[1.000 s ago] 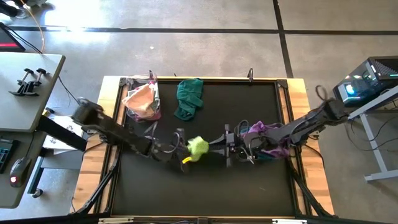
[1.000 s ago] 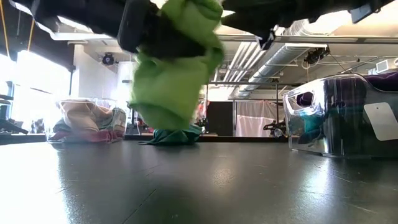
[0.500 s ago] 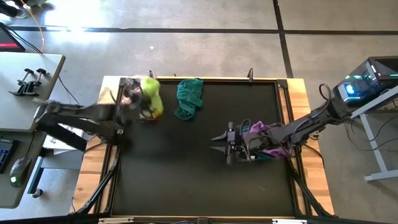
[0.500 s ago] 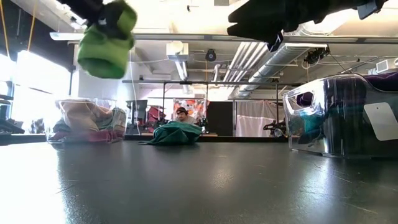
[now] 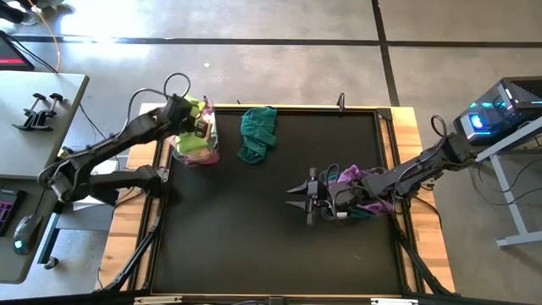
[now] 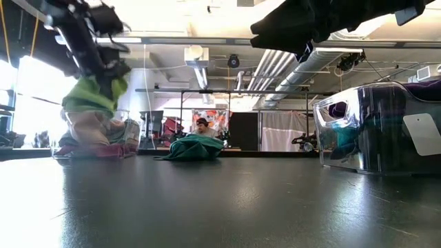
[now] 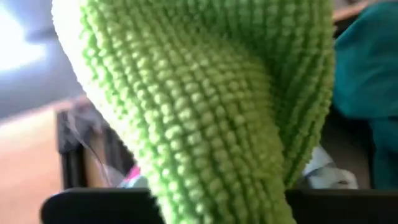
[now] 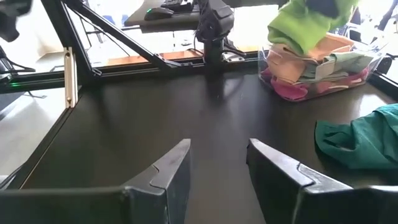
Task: Sort towels by color in basket
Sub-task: Put the light green towel into the left transparent bin
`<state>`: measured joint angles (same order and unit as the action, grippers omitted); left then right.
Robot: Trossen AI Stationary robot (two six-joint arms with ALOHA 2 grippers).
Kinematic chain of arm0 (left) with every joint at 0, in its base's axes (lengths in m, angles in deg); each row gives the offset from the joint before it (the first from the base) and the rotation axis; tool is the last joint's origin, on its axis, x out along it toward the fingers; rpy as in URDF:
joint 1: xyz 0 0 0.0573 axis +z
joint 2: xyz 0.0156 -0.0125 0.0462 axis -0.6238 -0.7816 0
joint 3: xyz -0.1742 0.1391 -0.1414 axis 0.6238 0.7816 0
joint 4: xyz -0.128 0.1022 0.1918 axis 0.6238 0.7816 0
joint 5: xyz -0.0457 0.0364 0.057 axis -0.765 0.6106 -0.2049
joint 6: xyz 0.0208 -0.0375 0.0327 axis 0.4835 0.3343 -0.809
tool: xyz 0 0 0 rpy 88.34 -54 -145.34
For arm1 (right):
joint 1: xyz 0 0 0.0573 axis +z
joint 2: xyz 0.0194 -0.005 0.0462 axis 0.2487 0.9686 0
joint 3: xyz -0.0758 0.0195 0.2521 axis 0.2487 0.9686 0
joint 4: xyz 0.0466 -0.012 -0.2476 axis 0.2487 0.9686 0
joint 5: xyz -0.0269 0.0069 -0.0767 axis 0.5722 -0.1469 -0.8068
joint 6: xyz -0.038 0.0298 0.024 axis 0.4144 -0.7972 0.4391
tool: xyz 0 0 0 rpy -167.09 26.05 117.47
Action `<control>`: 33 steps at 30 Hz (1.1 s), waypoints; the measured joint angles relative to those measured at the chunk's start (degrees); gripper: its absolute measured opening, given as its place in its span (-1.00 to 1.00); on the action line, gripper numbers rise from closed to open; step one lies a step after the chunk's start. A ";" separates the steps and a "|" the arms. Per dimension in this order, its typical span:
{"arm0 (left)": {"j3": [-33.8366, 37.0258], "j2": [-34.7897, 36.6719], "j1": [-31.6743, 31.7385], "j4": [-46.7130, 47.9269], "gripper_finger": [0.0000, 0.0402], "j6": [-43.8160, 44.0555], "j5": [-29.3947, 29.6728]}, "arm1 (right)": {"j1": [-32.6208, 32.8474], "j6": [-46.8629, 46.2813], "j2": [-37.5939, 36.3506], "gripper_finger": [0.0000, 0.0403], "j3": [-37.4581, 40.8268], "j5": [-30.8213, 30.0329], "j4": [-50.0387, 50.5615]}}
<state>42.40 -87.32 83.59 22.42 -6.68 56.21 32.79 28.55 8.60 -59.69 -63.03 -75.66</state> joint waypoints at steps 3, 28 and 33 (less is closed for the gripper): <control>0.00 -4.54 3.92 -0.15 -0.77 -1.14 -6.78 | 0.02 0.00 0.00 -0.25 0.00 -0.01 0.04; -20.24 -8.42 9.80 15.52 -0.16 -2.04 -10.28 | 0.04 -0.02 0.00 -0.25 0.00 0.00 0.46; -13.65 -9.97 9.49 12.02 -0.29 -1.52 -7.70 | 0.04 -0.10 0.00 -0.25 0.00 0.00 0.48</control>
<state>28.75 -97.29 93.08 34.43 -8.20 48.51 32.84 28.46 8.60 -59.69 -63.03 -75.17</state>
